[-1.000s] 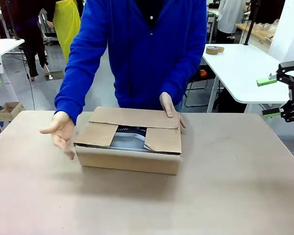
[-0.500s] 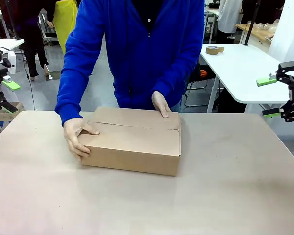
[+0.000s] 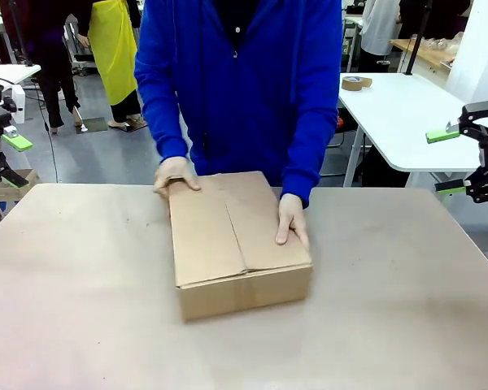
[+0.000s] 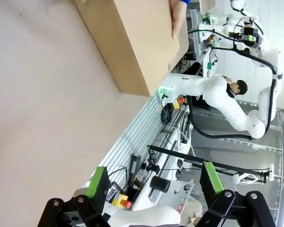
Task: Pack the gift set into the box.
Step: Press and hold the closed box until the human finishes sealing it.
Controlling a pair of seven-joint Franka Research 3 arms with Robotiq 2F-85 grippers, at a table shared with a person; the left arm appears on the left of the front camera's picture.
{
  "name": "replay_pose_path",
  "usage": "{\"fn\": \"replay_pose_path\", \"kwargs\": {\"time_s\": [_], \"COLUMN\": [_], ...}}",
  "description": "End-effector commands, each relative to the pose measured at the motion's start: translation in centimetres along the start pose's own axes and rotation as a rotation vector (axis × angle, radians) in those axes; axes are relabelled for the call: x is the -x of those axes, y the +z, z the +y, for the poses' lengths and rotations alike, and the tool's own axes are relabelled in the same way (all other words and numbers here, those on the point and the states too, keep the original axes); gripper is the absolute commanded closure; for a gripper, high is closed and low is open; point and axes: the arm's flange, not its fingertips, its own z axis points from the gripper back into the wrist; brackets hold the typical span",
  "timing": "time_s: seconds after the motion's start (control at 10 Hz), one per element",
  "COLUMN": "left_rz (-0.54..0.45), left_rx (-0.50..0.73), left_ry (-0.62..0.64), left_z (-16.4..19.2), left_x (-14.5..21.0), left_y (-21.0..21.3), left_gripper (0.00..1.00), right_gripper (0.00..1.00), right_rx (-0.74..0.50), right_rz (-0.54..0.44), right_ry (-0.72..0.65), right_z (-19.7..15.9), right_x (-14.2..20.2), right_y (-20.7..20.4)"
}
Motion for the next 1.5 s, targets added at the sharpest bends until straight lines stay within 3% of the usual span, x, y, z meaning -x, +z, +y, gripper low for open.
{"fn": "replay_pose_path", "kwargs": {"time_s": [0.0, 0.6, 0.7, 0.8, 0.9, 1.0, 1.1, 1.2, 1.4], "left_rz": [0.007, 0.0, 0.007, -0.009, -0.05, -0.104, -0.185, -0.26, -0.256], "left_rx": [-0.003, 0.0, -0.093, -0.176, -0.252, -0.295, -0.269, -0.221, -0.103], "left_ry": [0.008, 0.0, -0.198, -0.448, -0.777, -0.961, -1.186, -1.382, -1.42], "left_z": [-0.1, 0.0, -2.0, -4.3, -6.4, -7.4, -7.9, -7.9, -7.3], "left_x": [0.6, 0.0, -1.5, -3.9, -6.3, -7.7, -8.1, -8.0, -7.9], "left_y": [-0.2, 0.0, -1.3, -3.8, -8.8, -13.5, -16.7, -18.4, -21.3], "left_gripper": [0.0, 0.0, 0.0, 0.0, 0.0, 0.0, 0.0, 0.0, 0.0], "right_gripper": [0.0, 0.0, 0.0, 0.0, 0.0, 0.0, 0.0, 0.0, 0.0], "right_rx": [-0.026, 0.0, 0.052, 0.124, 0.117, 0.101, 0.028, 0.032, -0.109], "right_rz": [-0.003, 0.0, 0.082, 0.198, 0.256, 0.258, 0.275, 0.34, 0.475], "right_ry": [0.006, 0.0, 0.163, 0.41, 0.678, 0.883, 1.088, 1.232, 1.357], "right_z": [0.3, 0.0, 2.0, 4.3, 6.1, 7.0, 7.4, 7.2, 6.9], "right_x": [-0.1, 0.0, -1.0, -2.2, -3.5, -4.5, -5.1, -5.3, -5.3], "right_y": [0.0, 0.0, -2.5, -6.2, -9.9, -12.9, -15.7, -18.0, -20.5]}}
